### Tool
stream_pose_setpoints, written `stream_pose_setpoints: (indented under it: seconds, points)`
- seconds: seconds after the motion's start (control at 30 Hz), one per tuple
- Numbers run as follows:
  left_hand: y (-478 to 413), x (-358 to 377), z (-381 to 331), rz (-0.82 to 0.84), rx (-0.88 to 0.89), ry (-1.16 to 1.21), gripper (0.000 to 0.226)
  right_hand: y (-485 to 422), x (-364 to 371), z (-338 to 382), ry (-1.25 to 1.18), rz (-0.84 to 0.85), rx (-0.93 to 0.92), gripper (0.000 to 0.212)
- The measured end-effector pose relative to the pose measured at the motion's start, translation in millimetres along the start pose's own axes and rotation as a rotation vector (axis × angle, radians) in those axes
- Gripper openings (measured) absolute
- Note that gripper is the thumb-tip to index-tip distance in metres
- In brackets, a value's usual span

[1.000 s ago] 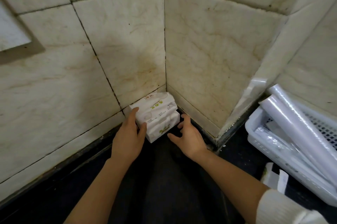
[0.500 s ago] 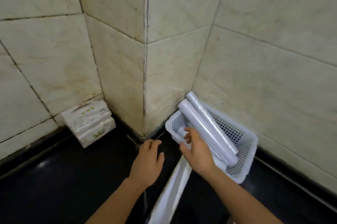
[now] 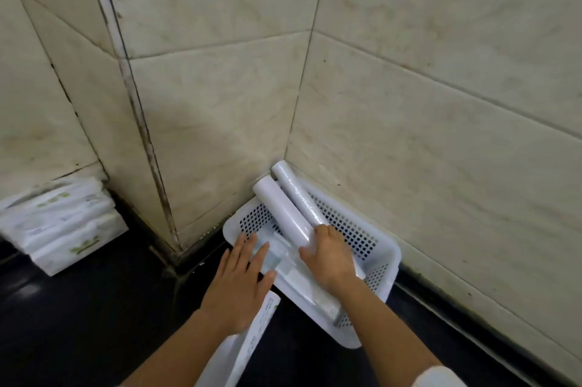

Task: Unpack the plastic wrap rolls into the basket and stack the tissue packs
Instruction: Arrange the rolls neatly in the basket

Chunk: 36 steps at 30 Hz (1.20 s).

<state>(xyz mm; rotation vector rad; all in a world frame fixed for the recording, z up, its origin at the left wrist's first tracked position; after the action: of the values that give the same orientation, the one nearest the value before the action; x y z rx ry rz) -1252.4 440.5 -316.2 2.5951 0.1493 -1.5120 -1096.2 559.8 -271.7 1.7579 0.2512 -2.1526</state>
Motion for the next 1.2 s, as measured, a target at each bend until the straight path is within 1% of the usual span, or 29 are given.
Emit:
stream_pose_setpoints:
  seconds: [0.1,0.23,0.3,0.37,0.5,0.57,0.63,0.67,0.73,0.8,0.87,0.97,1.1,1.17,1.2]
  points:
    - [1,-3,0,0.011,0.017,-0.022,0.062,-11,3,-3,-0.065,0.023,0.015,0.053]
    - [-7,-14,-1,0.04,0.048,-0.058,0.065,-18,-6,-15,-0.367,0.061,0.009,0.039]
    - [-21,-22,-5,0.025,0.078,-0.094,0.066,-20,-20,-25,-0.495,0.062,0.011,0.035]
    - [-44,-27,-16,-0.004,0.11,-0.158,0.065,-25,-42,-34,-0.57,0.021,0.026,0.03]
    - [-98,-26,-52,0.022,0.219,-0.239,0.073,-37,-82,-49,-0.662,-0.077,0.061,0.026]
    - [-120,-25,-63,0.048,0.276,-0.231,0.076,-42,-87,-54,-0.617,-0.091,0.07,0.028]
    - [-132,-23,-65,0.062,0.285,-0.222,0.072,-45,-83,-58,-0.473,-0.126,0.055,0.033]
    - [-134,-22,-64,0.039,0.29,-0.242,0.068,-47,-79,-58,-0.398,-0.142,0.042,0.035]
    - [-129,-23,-60,-0.098,0.323,-0.31,0.058,-51,-67,-56,-0.293,-0.142,0.015,0.04]
    - [-121,-22,-54,-0.216,0.336,-0.318,0.048,-56,-54,-52,-0.214,-0.117,0.006,0.041]
    - [-116,-21,-47,-0.268,0.346,-0.29,0.043,-63,-39,-49,-0.156,-0.086,0.026,0.038]
    - [-117,-24,-43,-0.271,0.339,-0.235,0.039,-67,-22,-45,-0.178,-0.069,0.037,0.027]
    - [-120,-24,-47,-0.246,0.317,-0.226,0.035,-66,-14,-48,-0.246,-0.124,-0.015,0.01]
    - [-121,-22,-47,-0.231,0.304,-0.164,0.034,-65,-16,-51,-0.24,-0.131,-0.04,0.006]
    - [-121,-21,-46,-0.224,0.298,-0.123,0.035,-64,-18,-52,-0.235,-0.123,-0.052,0.007]
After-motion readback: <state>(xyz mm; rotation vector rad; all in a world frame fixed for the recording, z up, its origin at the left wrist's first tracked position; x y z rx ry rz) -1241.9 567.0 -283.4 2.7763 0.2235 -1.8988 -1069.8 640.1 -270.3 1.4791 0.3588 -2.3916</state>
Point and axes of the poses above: each hand's wrist, its own y-axis away from the middle knuckle, its own x-axis out of the palm, z = x × y, the point moved 1 cm from there along -y, towards the middle knuckle, and after that the axes turned 8 degrees about y, right-handed, at the moved point
